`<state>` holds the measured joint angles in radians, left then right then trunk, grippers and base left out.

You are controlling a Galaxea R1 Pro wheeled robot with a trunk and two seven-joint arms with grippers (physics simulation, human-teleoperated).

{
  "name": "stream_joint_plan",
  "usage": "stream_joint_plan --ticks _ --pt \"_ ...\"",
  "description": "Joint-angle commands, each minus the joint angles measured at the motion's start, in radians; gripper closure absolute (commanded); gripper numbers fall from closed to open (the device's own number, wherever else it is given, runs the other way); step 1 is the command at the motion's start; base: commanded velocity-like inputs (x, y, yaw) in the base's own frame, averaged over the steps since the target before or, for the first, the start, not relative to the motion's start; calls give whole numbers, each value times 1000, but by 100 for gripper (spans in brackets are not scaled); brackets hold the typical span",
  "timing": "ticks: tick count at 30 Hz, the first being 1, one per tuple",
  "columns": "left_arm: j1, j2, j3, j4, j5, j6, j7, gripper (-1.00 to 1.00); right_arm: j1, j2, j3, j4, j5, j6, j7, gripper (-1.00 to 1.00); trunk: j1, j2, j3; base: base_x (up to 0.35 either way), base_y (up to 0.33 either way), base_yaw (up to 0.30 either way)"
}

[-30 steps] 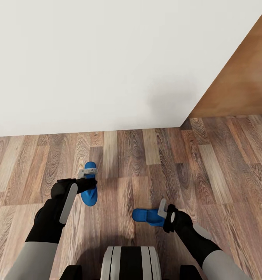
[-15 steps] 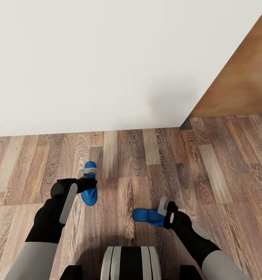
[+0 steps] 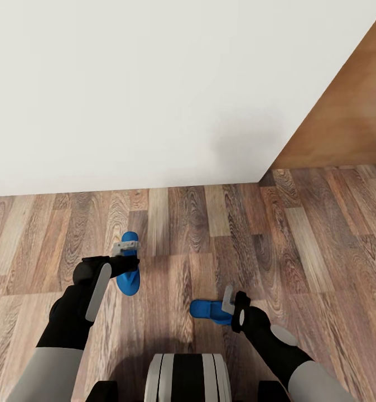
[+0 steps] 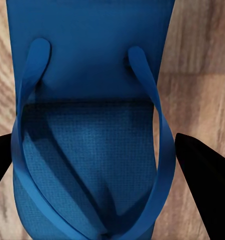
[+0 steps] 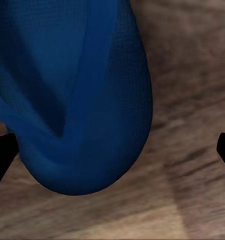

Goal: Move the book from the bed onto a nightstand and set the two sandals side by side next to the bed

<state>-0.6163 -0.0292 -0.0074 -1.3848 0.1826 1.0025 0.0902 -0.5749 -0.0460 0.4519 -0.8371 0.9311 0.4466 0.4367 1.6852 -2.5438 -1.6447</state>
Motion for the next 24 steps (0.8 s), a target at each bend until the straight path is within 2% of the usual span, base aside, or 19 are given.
stream_joint_plan --ticks 1,7,13,24 --pt "0 0 0 -1 11 4 10 100 0 -1 14 -2 11 4 8 -100 0 0 -1 0 0 0" --pt "0 0 -1 -1 11 4 10 100 0 -1 40 -2 11 3 11 -100 0 0 -1 0 0 0" --pt "0 -1 -1 -1 11 4 10 100 -1 -1 85 4 11 2 13 -100 0 0 -1 0 0 0" --pt "0 -1 -3 -1 11 4 10 100 -2 -2 99 7 12 0 13 -100 0 0 -1 0 0 0"
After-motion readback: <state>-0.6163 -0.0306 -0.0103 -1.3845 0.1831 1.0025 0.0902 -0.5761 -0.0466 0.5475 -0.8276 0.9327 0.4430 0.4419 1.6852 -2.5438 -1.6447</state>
